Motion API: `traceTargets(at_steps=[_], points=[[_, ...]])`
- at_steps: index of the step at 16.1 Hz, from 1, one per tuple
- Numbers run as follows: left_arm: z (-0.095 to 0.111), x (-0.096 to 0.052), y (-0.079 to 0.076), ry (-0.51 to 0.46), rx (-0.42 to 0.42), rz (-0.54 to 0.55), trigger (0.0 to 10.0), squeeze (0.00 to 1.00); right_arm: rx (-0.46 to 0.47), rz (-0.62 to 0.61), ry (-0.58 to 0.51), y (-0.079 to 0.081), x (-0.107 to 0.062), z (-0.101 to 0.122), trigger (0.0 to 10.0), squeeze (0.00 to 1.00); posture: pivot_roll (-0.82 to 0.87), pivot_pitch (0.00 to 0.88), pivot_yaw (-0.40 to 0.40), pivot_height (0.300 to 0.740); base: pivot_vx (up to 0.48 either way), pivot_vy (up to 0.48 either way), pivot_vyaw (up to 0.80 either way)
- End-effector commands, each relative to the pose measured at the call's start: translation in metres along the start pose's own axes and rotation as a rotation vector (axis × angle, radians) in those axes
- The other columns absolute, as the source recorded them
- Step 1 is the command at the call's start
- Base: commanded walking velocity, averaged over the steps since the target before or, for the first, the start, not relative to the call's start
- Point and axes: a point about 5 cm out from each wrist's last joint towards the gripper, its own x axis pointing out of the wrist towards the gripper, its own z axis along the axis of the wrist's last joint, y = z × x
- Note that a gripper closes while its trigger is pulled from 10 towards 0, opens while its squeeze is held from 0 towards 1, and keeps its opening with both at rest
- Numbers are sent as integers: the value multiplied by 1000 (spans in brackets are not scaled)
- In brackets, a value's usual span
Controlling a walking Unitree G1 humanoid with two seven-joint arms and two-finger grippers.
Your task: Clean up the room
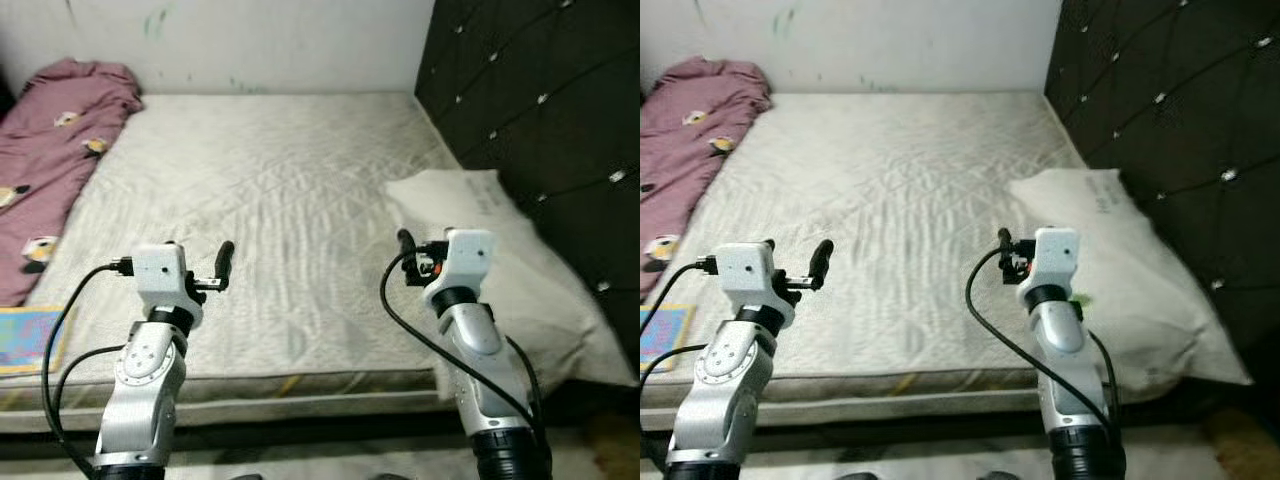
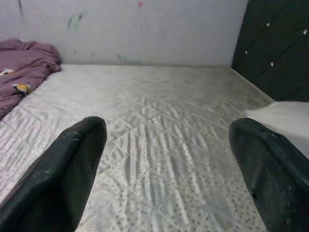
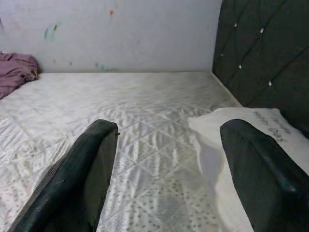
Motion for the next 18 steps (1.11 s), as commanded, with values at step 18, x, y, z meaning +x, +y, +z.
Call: traceTargets(at_steps=[18], points=[[4, 2, -8, -23, -1, -34, 10000, 0, -6, -13, 19, -7, 0, -2, 10000, 0, -15, 0, 16, 740, 0, 464, 0]])
